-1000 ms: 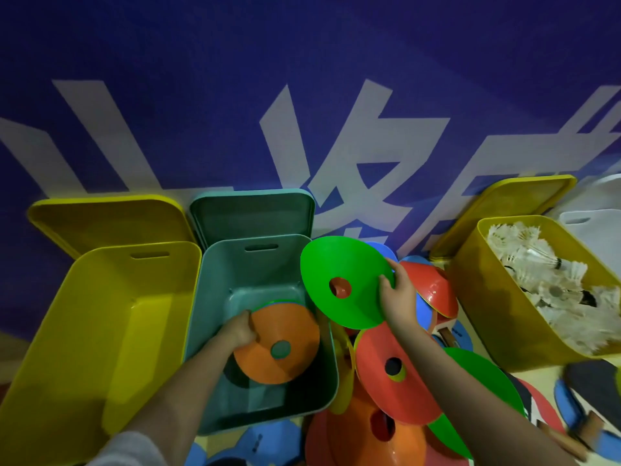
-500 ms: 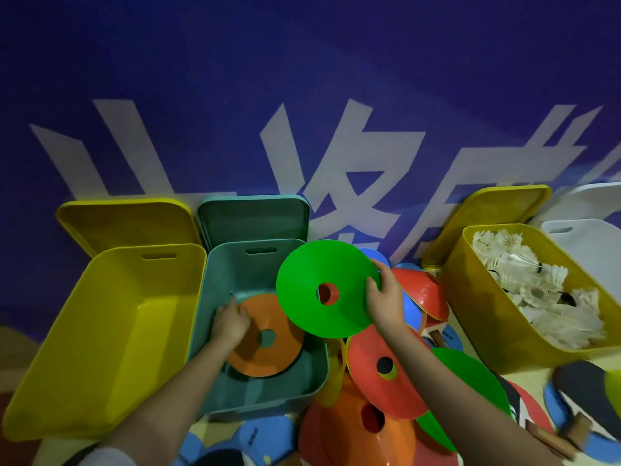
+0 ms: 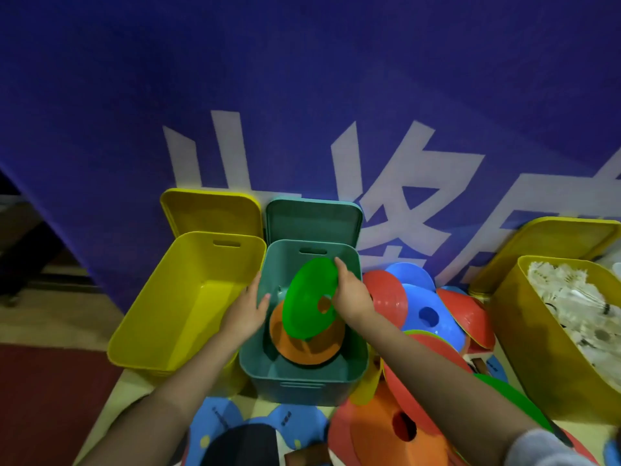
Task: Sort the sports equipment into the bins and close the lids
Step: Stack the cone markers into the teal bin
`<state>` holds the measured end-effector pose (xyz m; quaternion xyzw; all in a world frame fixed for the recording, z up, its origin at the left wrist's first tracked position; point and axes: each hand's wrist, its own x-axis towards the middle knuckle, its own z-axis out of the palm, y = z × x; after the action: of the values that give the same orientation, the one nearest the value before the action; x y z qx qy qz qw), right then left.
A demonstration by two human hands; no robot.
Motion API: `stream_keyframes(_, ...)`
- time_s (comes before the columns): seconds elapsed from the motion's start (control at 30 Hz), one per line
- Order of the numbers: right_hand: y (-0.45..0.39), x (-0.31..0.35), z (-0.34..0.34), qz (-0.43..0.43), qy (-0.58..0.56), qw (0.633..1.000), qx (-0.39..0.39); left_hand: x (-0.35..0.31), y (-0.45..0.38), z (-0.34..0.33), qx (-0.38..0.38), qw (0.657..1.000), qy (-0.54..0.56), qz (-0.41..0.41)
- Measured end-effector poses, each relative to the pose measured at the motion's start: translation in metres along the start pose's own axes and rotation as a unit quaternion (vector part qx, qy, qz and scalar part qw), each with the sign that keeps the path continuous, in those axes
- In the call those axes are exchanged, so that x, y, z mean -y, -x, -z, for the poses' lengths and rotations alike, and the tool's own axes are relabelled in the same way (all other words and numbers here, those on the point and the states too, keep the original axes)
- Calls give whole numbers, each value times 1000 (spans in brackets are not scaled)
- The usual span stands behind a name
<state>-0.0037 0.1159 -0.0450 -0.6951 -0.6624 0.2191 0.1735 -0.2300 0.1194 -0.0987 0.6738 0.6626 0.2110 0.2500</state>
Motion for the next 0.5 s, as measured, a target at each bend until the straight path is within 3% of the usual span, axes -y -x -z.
stream_keyframes(0.1, -6, -1, -30, -41, 2, 999, 29, 1, 9, -1, -13, 998, 25, 54)
stream_keyframes(0.27, -6, -13, -64, -109, -66, 990, 53, -1, 4, -5, -31, 998, 8, 62)
stream_keyframes(0.4, -7, -25, -86, -145, -4, 982, 119, 6, 2, -7, -44, 996, 39, 61)
stream_keyframes(0.5, -5, -21, -80, -116, 8, 990, 83, 7, 1, -8, -50, 997, 38, 49)
